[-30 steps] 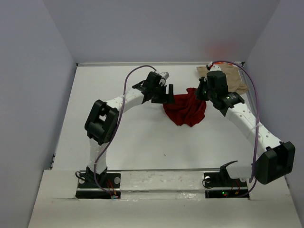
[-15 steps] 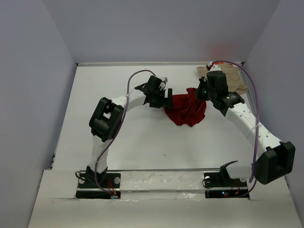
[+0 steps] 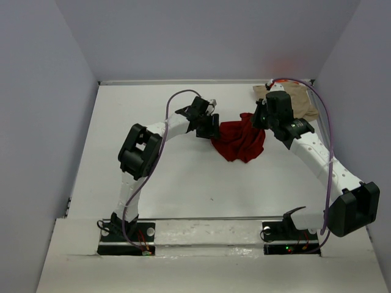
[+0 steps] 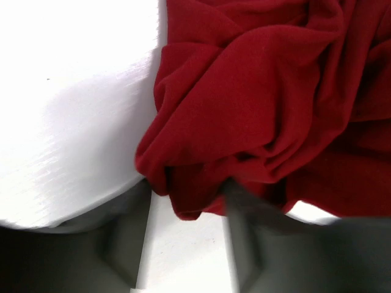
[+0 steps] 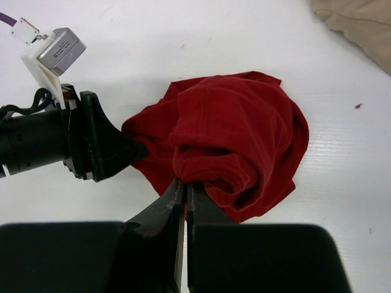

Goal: Fold and stack the t-shirts
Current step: Flatten the tshirt out

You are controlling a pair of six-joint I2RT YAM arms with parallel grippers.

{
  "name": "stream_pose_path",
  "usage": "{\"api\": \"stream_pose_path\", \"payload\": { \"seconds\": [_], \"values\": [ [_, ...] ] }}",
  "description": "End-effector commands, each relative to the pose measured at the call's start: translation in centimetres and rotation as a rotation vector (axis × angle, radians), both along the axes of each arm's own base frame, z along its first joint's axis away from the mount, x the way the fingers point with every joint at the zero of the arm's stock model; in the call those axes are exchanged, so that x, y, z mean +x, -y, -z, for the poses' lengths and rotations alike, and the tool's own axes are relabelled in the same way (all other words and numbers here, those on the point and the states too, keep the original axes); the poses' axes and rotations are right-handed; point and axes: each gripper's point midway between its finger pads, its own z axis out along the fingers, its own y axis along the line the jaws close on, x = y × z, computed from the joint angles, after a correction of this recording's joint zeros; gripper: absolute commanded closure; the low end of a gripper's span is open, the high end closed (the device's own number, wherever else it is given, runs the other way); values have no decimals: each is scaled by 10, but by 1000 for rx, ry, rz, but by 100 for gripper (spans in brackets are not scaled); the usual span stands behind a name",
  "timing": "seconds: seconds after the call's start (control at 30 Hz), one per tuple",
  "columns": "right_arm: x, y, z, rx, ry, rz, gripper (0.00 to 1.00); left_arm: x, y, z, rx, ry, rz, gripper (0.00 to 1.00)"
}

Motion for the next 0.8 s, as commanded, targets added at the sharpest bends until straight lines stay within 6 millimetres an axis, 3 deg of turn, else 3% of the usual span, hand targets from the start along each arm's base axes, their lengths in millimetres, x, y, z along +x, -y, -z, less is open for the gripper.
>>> {"api": "stream_pose_path", "payload": {
  "seconds": [0.0,0.3,0.4,0.47,0.57,0.77],
  "values": [
    [5,-5,-9,18,30,-16,100,6,3,-23,-19,39,8,52],
    [5,-7,0,19,15,-23,100,11,-2,-31,4,71,-10,61],
    [4,-6,2,20,13,-22,100,12,-4,-31,9,72,-16,72],
    [3,-6,4,19,9,-22,100,12,-5,-32,16,77,-20,88],
    [2,-5,6,16,8,-18,100,13,-9,-33,29,86,-33,100],
    [0,-5,12,20,-6,-20,100,18,-15,-44,46,121,-64,100]
  ]
}}
